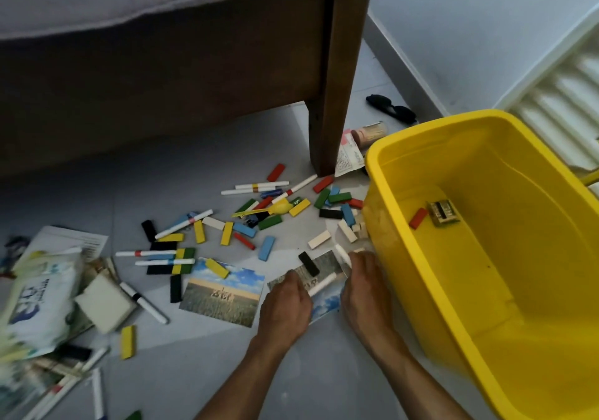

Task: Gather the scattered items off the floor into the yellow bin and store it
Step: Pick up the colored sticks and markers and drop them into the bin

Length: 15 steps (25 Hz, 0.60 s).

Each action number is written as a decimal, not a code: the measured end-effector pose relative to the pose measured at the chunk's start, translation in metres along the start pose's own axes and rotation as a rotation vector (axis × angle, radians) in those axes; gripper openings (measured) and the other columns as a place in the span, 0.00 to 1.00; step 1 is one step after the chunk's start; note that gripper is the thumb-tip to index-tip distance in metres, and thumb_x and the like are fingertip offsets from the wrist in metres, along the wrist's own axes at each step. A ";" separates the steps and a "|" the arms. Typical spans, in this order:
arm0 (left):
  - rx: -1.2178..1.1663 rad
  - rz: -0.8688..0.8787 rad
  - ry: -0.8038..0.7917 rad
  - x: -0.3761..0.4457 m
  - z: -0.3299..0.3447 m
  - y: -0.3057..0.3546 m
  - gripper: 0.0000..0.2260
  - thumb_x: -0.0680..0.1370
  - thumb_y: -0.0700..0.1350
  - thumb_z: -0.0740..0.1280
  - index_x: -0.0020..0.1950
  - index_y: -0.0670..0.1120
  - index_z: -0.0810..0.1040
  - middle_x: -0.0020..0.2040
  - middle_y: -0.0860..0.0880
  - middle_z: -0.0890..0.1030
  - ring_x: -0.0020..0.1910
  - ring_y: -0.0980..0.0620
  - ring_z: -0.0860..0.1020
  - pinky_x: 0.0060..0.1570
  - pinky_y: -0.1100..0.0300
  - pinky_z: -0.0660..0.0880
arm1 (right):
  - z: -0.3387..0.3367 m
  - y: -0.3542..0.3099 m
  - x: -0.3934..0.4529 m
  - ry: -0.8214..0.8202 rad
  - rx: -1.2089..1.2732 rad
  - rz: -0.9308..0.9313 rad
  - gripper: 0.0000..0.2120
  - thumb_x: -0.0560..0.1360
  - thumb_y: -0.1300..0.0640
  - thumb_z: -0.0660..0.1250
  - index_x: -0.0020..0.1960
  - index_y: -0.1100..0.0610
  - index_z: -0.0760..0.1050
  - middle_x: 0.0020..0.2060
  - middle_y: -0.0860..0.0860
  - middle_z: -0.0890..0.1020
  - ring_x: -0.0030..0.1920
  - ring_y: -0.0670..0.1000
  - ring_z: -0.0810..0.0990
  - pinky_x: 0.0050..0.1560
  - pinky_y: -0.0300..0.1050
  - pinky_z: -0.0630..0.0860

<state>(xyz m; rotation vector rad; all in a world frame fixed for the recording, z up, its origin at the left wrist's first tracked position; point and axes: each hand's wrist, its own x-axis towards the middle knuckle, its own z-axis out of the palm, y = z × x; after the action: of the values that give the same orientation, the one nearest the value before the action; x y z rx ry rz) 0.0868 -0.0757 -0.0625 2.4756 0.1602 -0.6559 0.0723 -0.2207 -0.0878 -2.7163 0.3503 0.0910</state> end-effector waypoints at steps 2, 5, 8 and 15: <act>-0.085 -0.034 0.042 0.002 -0.002 0.001 0.07 0.81 0.48 0.54 0.47 0.48 0.68 0.50 0.42 0.80 0.51 0.40 0.77 0.47 0.52 0.71 | -0.007 0.000 0.013 -0.022 -0.067 0.012 0.26 0.71 0.64 0.72 0.67 0.54 0.70 0.58 0.55 0.77 0.49 0.52 0.78 0.43 0.42 0.75; -0.104 0.016 0.048 0.003 -0.003 0.007 0.10 0.80 0.54 0.57 0.48 0.49 0.70 0.47 0.45 0.81 0.49 0.42 0.78 0.43 0.53 0.69 | -0.013 0.001 0.024 -0.069 -0.176 0.050 0.16 0.78 0.58 0.66 0.64 0.53 0.72 0.55 0.53 0.77 0.43 0.49 0.75 0.39 0.41 0.71; -0.102 0.031 0.162 0.008 0.001 0.011 0.10 0.83 0.51 0.54 0.49 0.48 0.70 0.47 0.44 0.81 0.49 0.41 0.79 0.40 0.55 0.69 | -0.011 0.005 0.016 -0.065 -0.255 0.062 0.15 0.79 0.53 0.66 0.65 0.51 0.71 0.55 0.52 0.75 0.40 0.46 0.68 0.37 0.39 0.65; -0.047 -0.084 0.201 0.035 0.012 0.026 0.15 0.76 0.57 0.64 0.54 0.48 0.68 0.49 0.46 0.78 0.48 0.44 0.79 0.40 0.55 0.70 | -0.015 0.006 0.012 -0.152 -0.260 0.143 0.09 0.80 0.51 0.65 0.58 0.53 0.73 0.52 0.52 0.77 0.46 0.49 0.78 0.43 0.41 0.74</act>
<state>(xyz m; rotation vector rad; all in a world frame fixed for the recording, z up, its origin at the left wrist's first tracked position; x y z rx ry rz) 0.1193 -0.1051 -0.0749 2.4973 0.3543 -0.4310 0.0828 -0.2347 -0.0775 -2.9118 0.5197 0.4080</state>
